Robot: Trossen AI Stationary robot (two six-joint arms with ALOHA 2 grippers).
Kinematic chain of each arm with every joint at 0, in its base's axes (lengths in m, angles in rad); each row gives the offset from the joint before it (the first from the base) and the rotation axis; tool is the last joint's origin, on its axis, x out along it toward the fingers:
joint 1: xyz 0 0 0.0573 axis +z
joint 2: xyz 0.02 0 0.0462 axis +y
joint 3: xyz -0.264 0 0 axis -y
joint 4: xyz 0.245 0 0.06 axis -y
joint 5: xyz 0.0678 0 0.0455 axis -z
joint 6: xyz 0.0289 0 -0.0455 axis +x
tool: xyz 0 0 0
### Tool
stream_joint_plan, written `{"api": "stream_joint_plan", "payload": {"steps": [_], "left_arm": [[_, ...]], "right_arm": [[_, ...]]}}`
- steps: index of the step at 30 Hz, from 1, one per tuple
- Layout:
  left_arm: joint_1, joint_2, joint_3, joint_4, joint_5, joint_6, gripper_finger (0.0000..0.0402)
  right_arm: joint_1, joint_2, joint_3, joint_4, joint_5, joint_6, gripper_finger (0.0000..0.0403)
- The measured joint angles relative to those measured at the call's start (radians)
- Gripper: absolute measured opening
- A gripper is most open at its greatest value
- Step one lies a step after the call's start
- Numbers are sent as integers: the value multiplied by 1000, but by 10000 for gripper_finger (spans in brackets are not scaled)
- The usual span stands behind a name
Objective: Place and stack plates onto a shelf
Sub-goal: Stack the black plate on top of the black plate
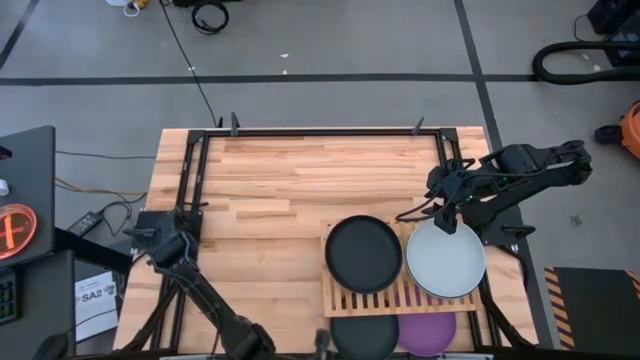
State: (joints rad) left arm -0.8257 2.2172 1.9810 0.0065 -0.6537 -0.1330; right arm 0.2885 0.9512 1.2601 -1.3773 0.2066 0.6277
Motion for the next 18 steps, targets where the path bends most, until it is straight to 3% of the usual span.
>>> {"api": "stream_joint_plan", "payload": {"steps": [5, 10, 18], "left_arm": [[0, 71, 172, -231, -2, -51, 192], [10, 78, 187, -406, -5, -66, 192], [42, 121, 188, -396, 83, -60, 192]], "right_arm": [[0, 0, 0, 0, -3, 4, 232], [0, 0, 0, 0, -4, 4, 232], [0, 0, 0, 0, -4, 0, 232]]}}
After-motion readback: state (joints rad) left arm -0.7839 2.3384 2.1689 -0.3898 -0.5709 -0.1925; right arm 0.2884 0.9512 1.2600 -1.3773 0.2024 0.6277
